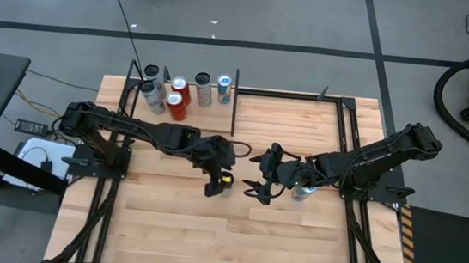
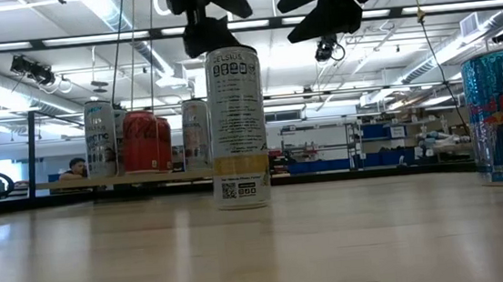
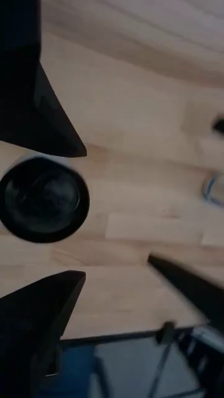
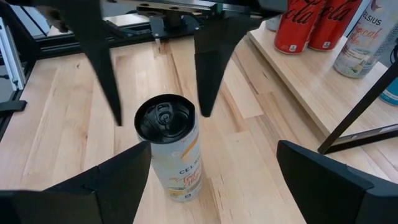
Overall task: Place canned beverage on shelf
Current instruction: Put the white-yellow soda can on the shelf aligned with the other white-yellow soda can
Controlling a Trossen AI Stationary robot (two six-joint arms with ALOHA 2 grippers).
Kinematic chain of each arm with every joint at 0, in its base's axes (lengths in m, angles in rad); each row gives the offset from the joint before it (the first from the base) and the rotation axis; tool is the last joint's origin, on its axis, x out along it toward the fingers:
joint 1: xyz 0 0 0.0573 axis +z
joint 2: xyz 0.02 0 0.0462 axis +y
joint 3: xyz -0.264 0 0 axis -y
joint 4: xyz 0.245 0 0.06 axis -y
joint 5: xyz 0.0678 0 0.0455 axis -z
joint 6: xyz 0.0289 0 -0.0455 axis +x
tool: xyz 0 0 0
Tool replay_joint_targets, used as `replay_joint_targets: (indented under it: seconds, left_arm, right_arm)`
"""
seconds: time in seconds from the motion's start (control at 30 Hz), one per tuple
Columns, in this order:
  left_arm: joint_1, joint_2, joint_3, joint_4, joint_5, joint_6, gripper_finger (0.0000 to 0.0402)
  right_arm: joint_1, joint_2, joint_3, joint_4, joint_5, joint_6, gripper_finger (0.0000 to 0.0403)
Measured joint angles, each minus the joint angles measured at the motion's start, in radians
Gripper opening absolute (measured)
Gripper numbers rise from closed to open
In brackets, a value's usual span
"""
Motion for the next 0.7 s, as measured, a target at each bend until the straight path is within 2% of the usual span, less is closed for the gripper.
replay_joint_targets:
  seconds: [0.23,0.7]
  left_arm:
    - [-0.03,0.0,0.0,-0.021,-0.201,-0.079,0.0314]
    - [-0.085,0.018,0.0,-0.047,-0.226,-0.145,0.0314]
  right_arm:
    - [0.0,0.0,0.0,0.002,0.0,-0.001,0.0357]
    - [0.0,0.0,0.0,0.003,0.0,-0.027,0.0357]
